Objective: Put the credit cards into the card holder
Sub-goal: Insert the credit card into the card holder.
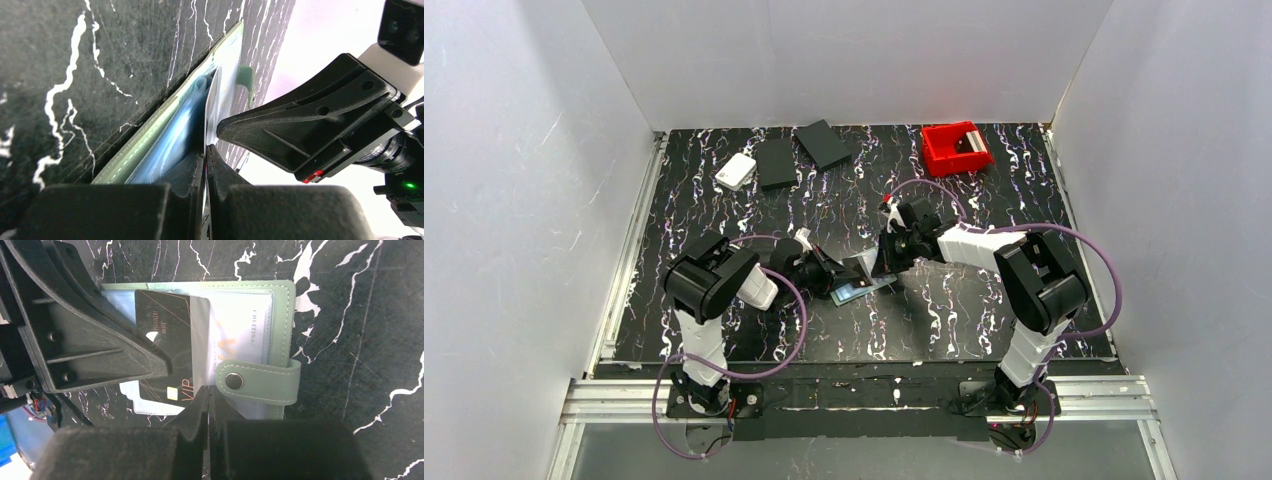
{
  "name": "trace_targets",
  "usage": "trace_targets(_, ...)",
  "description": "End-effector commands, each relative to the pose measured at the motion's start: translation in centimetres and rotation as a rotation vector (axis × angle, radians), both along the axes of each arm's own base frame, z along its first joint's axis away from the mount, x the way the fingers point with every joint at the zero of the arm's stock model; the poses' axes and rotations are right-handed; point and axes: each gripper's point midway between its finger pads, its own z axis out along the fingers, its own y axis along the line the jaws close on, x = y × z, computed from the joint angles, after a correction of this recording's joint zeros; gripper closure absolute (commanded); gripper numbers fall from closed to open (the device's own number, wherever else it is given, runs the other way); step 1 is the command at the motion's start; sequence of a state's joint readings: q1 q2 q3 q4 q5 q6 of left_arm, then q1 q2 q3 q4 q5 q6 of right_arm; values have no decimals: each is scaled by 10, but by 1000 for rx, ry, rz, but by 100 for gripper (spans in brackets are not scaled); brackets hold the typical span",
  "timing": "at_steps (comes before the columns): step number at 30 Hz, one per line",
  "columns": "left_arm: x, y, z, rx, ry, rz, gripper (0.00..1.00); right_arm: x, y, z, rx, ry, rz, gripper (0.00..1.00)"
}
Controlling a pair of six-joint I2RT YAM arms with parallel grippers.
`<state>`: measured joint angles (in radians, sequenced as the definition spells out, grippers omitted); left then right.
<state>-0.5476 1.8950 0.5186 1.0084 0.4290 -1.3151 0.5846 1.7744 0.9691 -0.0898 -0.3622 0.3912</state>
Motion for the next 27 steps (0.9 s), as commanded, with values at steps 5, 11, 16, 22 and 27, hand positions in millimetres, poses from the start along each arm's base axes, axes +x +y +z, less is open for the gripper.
trace_targets(5, -4, 7, -24, 48, -4, 41, 100, 5, -10, 6, 4, 44, -57, 99)
trace_targets(11, -7, 3, -27, 42, 4, 6, 100, 24, -30, 28, -25, -40, -41, 99)
trace_targets(16, -11, 3, -29, 43, 22, -2, 100, 30, -35, 20, -60, -75, -15, 90)
trace_targets(22, -11, 0, -27, 43, 48, -13, 100, 27, -30, 6, -44, -51, 14, 82)
trace_targets(27, -4, -4, -21, 39, 44, -3, 100, 16, -24, 2, 19, 2, -3, 78)
